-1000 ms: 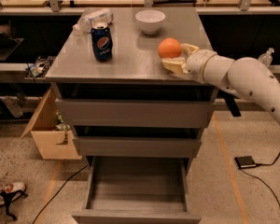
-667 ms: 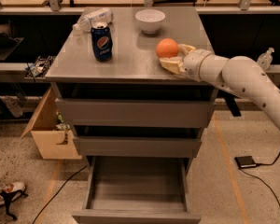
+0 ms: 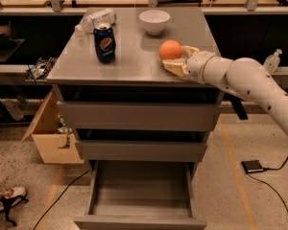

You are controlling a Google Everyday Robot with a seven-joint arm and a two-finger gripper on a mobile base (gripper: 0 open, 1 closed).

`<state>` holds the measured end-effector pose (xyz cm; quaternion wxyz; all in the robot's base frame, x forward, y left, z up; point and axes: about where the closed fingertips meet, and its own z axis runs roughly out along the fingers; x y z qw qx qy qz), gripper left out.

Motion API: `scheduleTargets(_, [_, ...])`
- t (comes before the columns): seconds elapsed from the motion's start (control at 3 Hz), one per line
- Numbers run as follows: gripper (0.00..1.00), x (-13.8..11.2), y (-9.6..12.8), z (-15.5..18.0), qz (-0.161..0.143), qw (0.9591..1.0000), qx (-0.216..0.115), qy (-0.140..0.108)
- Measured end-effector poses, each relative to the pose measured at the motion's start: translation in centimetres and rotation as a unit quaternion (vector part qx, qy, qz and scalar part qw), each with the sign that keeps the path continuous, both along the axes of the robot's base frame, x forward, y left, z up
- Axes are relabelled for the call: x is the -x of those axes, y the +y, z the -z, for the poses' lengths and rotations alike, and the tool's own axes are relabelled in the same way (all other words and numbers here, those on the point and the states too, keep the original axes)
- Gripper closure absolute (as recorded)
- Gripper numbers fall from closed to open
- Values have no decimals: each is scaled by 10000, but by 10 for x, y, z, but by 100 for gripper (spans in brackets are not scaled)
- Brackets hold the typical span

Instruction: Pick orange from bottom drawer and place on counter

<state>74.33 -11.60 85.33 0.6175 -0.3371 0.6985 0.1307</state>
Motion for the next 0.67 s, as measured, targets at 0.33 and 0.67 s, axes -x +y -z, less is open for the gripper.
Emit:
scheduleTargets(0.33, [39, 0, 2, 0, -18, 10000, -2, 3])
scheduleTargets(0.67, [17, 0, 5, 1, -35, 10000, -4, 6])
